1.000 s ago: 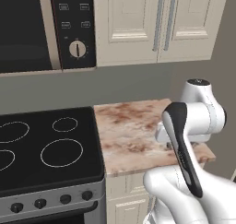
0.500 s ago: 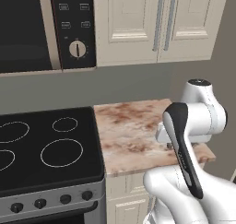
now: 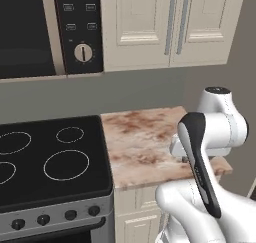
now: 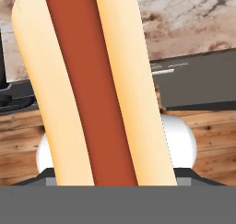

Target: Store the hot dog in the freezer for long-term storage. Close the freezer door after placing the cooked food.

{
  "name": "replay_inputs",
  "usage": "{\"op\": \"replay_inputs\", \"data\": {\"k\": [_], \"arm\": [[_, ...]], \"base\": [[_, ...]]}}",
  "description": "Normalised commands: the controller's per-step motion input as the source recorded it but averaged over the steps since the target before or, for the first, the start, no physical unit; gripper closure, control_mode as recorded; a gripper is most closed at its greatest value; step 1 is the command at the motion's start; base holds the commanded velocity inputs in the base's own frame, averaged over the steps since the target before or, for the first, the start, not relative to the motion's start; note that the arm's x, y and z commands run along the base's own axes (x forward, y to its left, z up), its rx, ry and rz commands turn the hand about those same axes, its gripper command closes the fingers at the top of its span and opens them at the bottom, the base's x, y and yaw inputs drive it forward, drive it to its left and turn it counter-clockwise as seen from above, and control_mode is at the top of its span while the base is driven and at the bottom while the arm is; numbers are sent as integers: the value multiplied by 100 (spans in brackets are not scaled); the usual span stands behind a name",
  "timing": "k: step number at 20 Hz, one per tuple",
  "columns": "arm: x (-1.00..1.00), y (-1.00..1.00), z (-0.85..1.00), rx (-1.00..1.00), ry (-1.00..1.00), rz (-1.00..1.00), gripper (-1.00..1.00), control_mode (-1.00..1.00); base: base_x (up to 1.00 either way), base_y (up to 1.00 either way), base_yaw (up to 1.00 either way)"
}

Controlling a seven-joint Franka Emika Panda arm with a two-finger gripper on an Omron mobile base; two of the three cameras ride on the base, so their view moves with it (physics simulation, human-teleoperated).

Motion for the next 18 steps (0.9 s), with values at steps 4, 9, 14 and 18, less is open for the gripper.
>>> {"op": "replay_inputs", "data": {"k": [4, 9, 14, 18], "arm": [[0, 0, 0, 0, 0, 0, 100, 100], [0, 0, 0, 0, 0, 0, 100, 100], [0, 0, 0, 0, 0, 0, 100, 100], [0, 0, 0, 0, 0, 0, 100, 100]], "base": [[-38, 13, -13], [-72, 0, -11], [-82, 0, -13], [-59, 0, -10]]}}
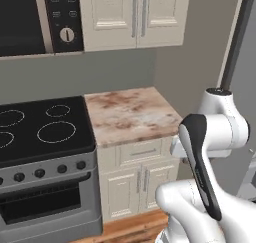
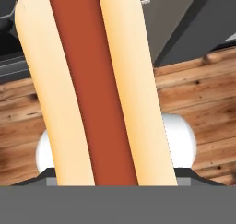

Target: Store the hot dog in the freezer for long-term storage. Close the freezer door after placing the cooked food.

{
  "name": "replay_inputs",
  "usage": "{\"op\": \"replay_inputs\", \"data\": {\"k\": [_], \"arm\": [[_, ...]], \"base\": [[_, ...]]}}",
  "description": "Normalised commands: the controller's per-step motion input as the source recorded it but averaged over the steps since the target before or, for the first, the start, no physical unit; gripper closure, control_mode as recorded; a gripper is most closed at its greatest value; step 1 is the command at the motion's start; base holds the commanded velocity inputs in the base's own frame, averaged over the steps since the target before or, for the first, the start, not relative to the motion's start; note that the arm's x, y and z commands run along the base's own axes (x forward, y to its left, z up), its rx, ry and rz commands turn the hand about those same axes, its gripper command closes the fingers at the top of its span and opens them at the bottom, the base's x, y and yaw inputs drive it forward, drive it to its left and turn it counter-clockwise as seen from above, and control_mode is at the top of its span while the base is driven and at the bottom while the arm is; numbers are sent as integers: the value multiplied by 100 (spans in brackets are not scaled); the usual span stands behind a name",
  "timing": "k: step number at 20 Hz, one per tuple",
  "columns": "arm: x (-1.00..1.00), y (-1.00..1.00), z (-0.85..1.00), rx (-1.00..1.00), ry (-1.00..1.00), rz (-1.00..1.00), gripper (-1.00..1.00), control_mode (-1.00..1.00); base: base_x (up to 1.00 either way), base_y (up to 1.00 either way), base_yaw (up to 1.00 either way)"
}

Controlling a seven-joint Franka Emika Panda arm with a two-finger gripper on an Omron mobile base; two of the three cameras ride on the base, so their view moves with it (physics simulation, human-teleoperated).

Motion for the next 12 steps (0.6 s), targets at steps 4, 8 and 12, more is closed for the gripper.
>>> {"op": "replay_inputs", "data": {"k": [4, 8, 12], "arm": [[0, 0, 0, 0, 0, 0, 100, 100], [0, 0, 0, 0, 0, 0, 100, 100], [0, 0, 0, 0, 0, 0, 100, 100]], "base": [[-62, 0, -9], [-49, -13, -6], [-6, -45, -11]]}}
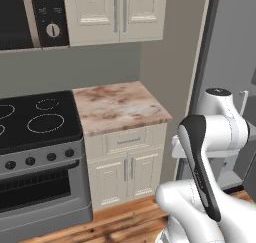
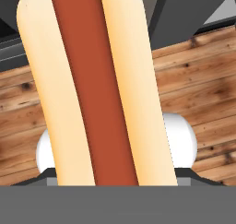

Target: Store the hot dog in the freezer for long-term storage. Close the freezer door after placing the cooked food.

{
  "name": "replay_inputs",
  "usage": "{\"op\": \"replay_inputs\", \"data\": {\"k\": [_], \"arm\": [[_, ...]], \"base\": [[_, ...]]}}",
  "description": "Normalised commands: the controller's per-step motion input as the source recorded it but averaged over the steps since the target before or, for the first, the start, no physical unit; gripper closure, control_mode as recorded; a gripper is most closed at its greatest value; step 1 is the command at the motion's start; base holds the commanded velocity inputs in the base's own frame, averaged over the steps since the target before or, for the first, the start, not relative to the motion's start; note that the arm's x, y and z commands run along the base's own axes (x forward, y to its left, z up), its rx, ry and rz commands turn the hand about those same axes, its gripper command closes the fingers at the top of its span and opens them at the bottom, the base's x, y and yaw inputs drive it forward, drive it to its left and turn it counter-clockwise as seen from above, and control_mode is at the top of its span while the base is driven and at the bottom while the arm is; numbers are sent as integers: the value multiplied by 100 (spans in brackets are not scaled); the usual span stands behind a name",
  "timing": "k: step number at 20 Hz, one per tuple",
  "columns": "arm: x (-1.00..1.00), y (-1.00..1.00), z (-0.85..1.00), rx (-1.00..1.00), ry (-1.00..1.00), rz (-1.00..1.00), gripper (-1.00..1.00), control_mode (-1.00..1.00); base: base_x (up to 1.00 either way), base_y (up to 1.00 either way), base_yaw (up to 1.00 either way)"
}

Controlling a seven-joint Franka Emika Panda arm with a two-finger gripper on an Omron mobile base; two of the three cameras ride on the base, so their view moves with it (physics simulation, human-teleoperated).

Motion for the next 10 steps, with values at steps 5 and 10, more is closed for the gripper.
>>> {"op": "replay_inputs", "data": {"k": [5, 10], "arm": [[0, 0, 0, 0, 0, 0, 100, 100], [0, 0, 0, 0, 0, 0, 100, 100]], "base": [[0, -53, -18], [0, -58, -21]]}}
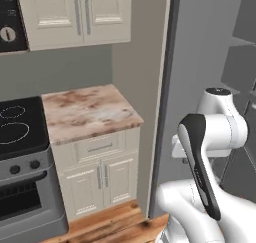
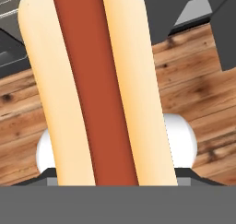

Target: Store the hot dog in the freezer for long-term storage. Close the freezer door after placing the cooked food.

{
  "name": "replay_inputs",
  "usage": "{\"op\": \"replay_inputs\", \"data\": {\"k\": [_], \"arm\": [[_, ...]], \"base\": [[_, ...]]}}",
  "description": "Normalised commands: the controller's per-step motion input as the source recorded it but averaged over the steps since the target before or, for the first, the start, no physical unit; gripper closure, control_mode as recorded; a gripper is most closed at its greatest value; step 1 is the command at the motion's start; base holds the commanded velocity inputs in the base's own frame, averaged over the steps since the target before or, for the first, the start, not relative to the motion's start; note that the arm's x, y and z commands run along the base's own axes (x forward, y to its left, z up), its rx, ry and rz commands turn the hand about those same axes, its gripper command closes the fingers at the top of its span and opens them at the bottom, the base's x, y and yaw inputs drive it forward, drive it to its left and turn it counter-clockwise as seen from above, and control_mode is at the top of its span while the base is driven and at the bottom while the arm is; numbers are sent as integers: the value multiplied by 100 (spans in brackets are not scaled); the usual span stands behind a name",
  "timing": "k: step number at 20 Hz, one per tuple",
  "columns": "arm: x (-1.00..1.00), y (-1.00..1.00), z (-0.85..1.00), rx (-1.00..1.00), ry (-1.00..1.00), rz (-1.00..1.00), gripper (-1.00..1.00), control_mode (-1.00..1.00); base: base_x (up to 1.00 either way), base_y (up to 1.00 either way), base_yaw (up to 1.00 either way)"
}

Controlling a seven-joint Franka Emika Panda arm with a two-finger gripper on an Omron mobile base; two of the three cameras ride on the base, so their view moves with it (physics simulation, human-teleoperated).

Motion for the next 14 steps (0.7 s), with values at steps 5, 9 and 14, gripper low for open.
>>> {"op": "replay_inputs", "data": {"k": [5, 9, 14], "arm": [[0, 0, 0, 0, 0, 0, 100, 100], [0, 0, 0, 0, 0, 0, 100, 100], [0, 0, 0, 0, 0, 0, 100, 100]], "base": [[0, -66, -16], [0, -69, -17], [5, -72, -14]]}}
